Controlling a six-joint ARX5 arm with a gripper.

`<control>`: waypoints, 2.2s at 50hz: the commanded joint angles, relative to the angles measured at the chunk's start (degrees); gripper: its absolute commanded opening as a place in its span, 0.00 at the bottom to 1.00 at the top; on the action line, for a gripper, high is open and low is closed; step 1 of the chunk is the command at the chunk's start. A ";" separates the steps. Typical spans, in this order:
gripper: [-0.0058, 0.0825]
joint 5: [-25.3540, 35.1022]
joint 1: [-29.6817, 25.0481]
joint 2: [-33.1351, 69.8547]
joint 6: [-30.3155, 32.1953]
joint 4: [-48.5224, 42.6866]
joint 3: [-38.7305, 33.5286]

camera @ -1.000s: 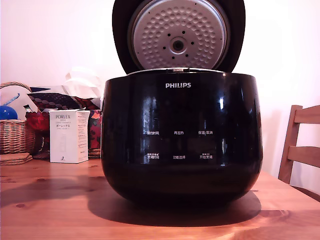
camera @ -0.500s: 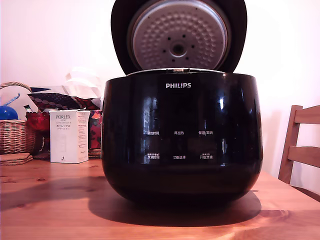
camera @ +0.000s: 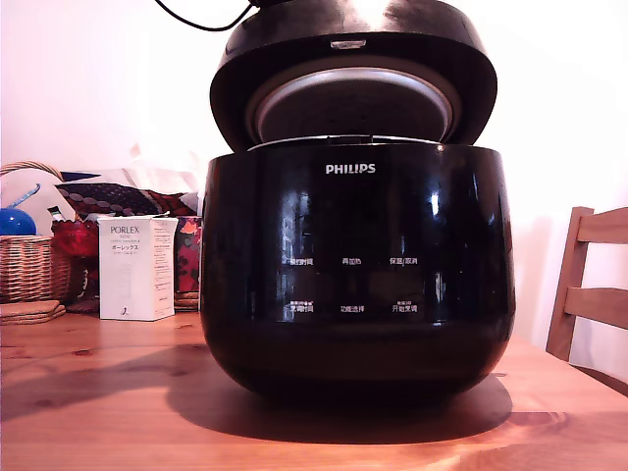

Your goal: Close the rice cooker by pressing the lid down with medium force

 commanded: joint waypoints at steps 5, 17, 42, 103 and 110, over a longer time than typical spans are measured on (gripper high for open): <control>0.04 -1.22 -2.36 0.09 -0.15 0.72 -1.66; 0.04 -2.49 -3.54 -5.70 -0.57 11.52 -12.07; 0.04 -8.31 -3.50 -17.31 -5.03 29.88 -37.88; 0.04 -15.69 -7.28 -34.05 -10.93 41.97 -62.23; 0.04 -15.65 -7.56 -35.52 -11.04 43.91 -64.52</control>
